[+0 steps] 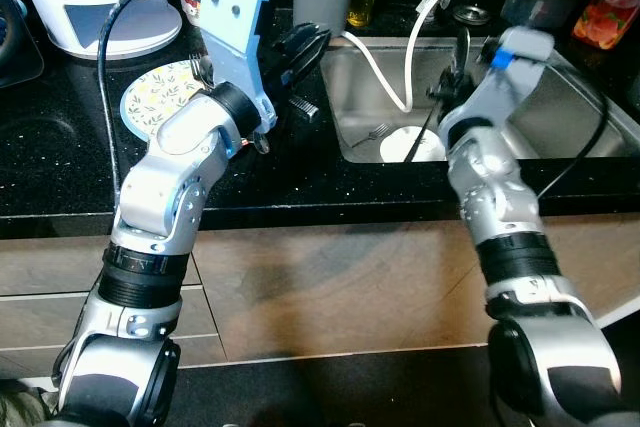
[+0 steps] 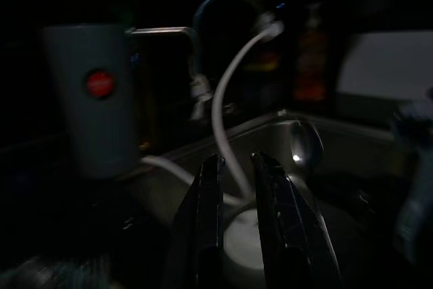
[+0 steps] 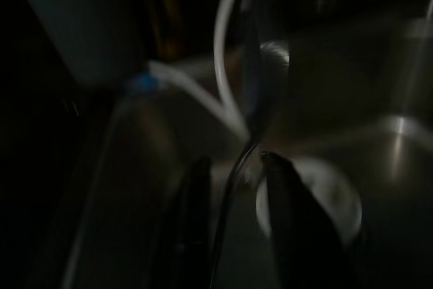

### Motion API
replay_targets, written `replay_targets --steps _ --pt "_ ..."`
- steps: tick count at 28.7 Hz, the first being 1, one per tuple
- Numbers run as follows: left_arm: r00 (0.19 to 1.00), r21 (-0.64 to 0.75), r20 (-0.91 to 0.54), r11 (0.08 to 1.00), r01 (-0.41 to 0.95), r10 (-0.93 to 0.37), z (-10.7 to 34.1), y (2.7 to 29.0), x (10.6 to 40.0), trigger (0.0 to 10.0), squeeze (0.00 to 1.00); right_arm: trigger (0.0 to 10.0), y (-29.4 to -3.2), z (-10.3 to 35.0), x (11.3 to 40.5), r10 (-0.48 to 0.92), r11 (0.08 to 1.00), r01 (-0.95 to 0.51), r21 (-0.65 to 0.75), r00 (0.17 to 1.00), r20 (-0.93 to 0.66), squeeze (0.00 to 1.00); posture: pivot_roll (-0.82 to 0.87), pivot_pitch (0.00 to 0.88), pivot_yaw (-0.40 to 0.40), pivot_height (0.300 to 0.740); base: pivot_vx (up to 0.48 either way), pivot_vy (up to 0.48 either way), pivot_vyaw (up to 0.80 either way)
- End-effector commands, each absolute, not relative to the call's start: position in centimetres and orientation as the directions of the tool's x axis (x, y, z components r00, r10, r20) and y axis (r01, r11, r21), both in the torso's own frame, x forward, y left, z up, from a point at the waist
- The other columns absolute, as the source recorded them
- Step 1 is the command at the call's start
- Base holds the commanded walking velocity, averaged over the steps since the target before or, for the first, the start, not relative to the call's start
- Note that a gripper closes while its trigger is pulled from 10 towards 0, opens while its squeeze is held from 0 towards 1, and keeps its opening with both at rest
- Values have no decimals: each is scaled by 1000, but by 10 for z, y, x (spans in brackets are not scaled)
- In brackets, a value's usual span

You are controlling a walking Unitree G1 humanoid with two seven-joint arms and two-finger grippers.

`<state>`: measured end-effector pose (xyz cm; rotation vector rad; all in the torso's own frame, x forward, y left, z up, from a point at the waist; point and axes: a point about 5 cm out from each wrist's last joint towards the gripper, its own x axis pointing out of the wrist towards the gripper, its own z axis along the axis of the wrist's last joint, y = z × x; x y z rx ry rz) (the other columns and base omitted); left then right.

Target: Kitchen organization

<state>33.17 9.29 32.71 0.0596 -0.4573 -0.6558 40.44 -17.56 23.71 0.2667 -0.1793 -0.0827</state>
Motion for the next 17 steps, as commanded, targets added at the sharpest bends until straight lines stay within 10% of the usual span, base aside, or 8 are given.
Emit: replay_targets --steps 1,6,7,8,17 --pt "749 185 366 832 522 -552 326 98 339 10000 0 10000 -177 241 405 -124 957 65 283 973 197 1000 154 100 -74 740 0 0 0" --pt "899 181 228 923 339 -374 313 120 361 10000 0 10000 -169 262 400 -79 971 -6 240 937 341 1000 144 104 -67 740 0 0 0" --pt "926 209 196 937 281 -322 310 127 365 10000 0 10000 -167 270 398 -64 974 -28 227 919 389 165 141 105 -65 740 0 0 0" --pt "946 205 167 948 244 -279 307 132 369 10000 0 10000 -167 280 394 -52 974 -52 221 897 439 0 135 107 -64 740 0 0 0" --pt "971 281 -35 930 237 -236 294 152 386 10000 0 10000 -166 314 361 -24 966 -140 217 787 616 0 126 106 -55 740 0 0 0"
